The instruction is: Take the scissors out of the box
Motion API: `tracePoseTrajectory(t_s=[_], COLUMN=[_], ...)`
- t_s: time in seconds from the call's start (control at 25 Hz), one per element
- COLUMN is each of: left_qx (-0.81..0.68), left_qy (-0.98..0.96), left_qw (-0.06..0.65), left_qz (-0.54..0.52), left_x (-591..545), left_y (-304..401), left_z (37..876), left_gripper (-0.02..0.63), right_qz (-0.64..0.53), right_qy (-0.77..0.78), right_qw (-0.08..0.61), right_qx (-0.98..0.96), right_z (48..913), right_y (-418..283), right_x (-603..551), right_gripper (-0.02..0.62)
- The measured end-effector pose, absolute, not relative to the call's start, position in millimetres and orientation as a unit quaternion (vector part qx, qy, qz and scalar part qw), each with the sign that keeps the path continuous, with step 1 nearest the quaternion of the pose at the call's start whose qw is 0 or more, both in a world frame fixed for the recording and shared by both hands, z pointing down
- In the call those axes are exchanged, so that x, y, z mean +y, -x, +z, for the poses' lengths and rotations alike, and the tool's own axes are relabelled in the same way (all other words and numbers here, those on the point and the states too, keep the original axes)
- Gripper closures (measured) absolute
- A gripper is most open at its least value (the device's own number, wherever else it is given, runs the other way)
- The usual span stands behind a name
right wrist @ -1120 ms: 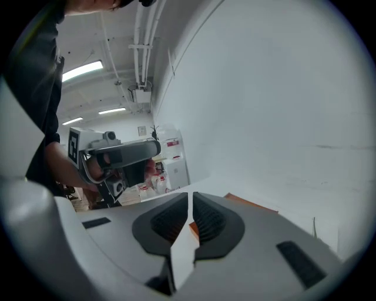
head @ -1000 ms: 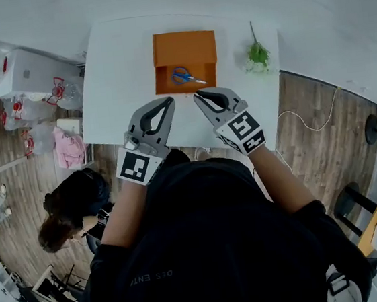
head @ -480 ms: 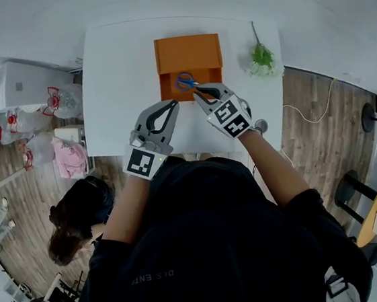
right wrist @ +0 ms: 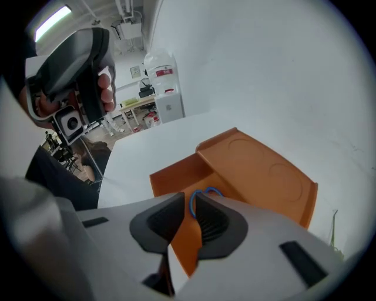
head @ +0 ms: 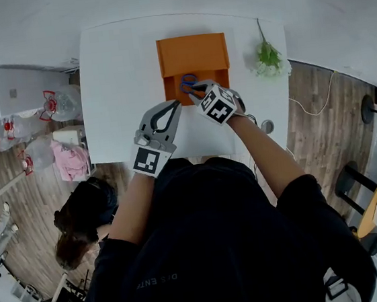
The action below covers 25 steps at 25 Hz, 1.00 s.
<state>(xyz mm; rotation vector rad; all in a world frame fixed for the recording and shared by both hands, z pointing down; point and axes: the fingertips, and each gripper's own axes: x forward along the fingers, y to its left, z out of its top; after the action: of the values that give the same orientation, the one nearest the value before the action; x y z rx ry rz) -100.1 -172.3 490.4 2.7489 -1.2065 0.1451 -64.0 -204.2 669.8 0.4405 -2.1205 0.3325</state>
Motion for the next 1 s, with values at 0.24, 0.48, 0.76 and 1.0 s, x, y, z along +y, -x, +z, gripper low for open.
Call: tracePoseTrajectory(t_s=[0.24, 0.48, 0.76, 1.0], left_qx=[-0.405, -0.409, -0.412, -0.418], left_qy=[-0.909, -0.906, -0.904, -0.901], left_qw=[0.082, 0.089, 0.099, 0.102], left_qz=[0.055, 0.059, 0.058, 0.056], left_x=[-186, -193, -197, -198], left_y=[107, 116, 124, 130], left_z=[512, 524, 529, 529], left_gripper=[0.586, 0.586, 0.586, 0.586], right_qz=[0.139, 0.136, 0.121, 0.134], right_qy=[-0.148, -0.123, -0.108, -0.116], right_qw=[0.512, 0.551, 0.577, 0.574], right_qx=[-0.835, -0.814, -0.800, -0.799], right_z=[710, 737, 751, 751], right_y=[69, 74, 79, 78], right_x=[-206, -207, -207, -211], right_gripper=[0.526, 0.522, 0.533, 0.562])
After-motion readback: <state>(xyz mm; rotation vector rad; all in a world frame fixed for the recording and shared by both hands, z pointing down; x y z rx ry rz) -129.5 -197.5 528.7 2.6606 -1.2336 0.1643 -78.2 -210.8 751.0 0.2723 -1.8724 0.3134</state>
